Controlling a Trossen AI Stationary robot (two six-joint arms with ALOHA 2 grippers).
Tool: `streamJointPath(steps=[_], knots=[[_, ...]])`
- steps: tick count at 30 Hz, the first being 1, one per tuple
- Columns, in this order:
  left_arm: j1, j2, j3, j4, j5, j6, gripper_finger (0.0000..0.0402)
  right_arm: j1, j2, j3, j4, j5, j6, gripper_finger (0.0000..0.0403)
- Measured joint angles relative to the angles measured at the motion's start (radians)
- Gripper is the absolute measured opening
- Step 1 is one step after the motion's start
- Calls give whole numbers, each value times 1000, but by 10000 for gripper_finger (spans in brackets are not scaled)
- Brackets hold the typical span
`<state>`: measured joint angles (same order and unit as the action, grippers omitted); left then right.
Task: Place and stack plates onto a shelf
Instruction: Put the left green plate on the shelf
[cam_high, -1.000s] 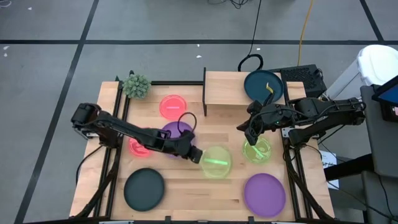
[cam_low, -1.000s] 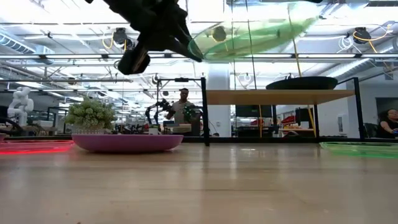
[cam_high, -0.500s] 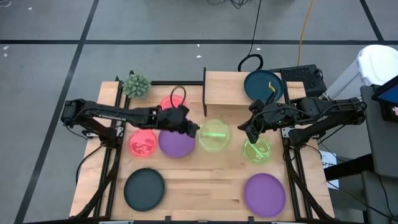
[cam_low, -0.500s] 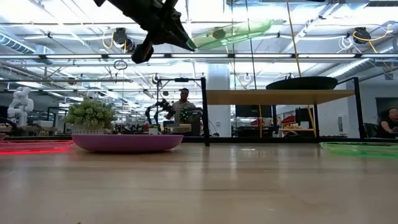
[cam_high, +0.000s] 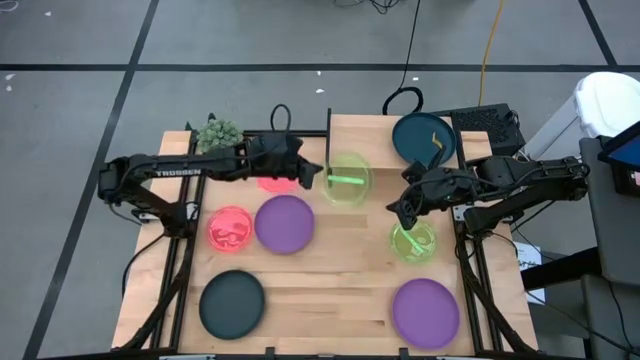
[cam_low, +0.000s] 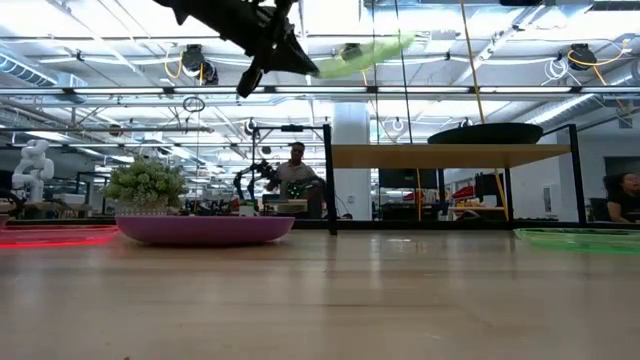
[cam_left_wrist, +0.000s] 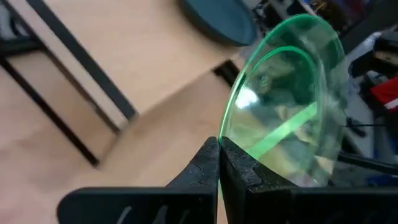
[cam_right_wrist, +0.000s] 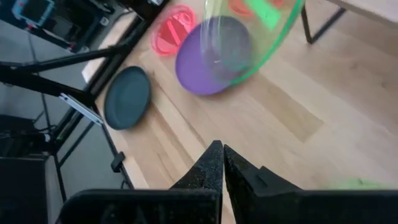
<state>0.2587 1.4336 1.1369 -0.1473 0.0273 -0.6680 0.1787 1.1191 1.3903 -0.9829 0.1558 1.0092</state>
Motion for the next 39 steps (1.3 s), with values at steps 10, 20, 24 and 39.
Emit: streamJointPath(steps=[10, 20, 24, 39], knots=[[106, -1, 92, 13, 1, 150, 3, 0, 2, 0, -28, 0, 103, 0], [178, 37, 174, 29, -6, 248, 3, 0, 1, -33, -45, 54, 104, 0], [199, 81, 221, 48, 4, 275, 3, 0, 1, -83, -25, 53, 105, 0], [213, 312, 393, 47, -26, 291, 3, 0, 1, -192, 36, -3, 142, 0]])
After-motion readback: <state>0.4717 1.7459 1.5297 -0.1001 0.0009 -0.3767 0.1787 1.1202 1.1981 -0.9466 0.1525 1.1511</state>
